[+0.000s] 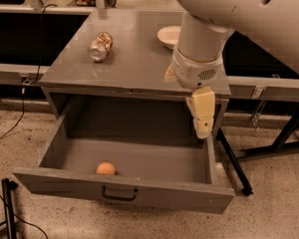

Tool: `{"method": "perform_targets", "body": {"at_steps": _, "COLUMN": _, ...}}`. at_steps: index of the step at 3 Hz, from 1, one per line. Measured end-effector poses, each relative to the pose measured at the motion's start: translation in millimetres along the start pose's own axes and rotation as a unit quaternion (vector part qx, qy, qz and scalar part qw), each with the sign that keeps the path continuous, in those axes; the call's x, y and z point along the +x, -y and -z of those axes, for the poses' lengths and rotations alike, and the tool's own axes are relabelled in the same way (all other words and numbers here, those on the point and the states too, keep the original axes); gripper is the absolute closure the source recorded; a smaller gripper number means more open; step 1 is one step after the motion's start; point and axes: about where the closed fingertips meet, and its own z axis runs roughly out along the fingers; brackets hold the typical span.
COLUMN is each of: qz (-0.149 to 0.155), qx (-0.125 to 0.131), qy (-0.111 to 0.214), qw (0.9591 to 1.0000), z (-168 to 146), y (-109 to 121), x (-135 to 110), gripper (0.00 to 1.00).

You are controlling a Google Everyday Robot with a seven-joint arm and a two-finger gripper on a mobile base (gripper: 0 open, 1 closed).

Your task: Pick orange from top drawer and place on counter

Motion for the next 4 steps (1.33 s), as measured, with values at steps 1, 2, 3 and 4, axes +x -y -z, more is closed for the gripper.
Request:
{"method": "perform_targets", "body": {"at_steps": 1, "qz": 0.064, "qx": -0.001, "qy": 0.005, "qw": 0.9979, "z": -24, "y": 18, "x": -23, "gripper": 0.0}}
{"method": "perform_targets", "body": {"at_steps": 2, "qz": 0.171, "qx": -0.003, "qy": 0.036, "qw": 0.9847, "z": -64, "y": 46, "x": -60, "gripper": 0.0}}
{"method": "perform_targets", "body": {"at_steps": 3, "qz": 0.195, "qx": -0.003, "qy": 0.037, "qw": 0.98, "z": -67, "y": 46, "x": -60, "gripper": 0.0}}
{"method": "perform_targets", "body": {"at_steps": 4, "qz": 0.195, "qx": -0.003, "qy": 0.037, "qw": 0.98, "z": -67, "y": 46, "x": -60, "gripper": 0.0}}
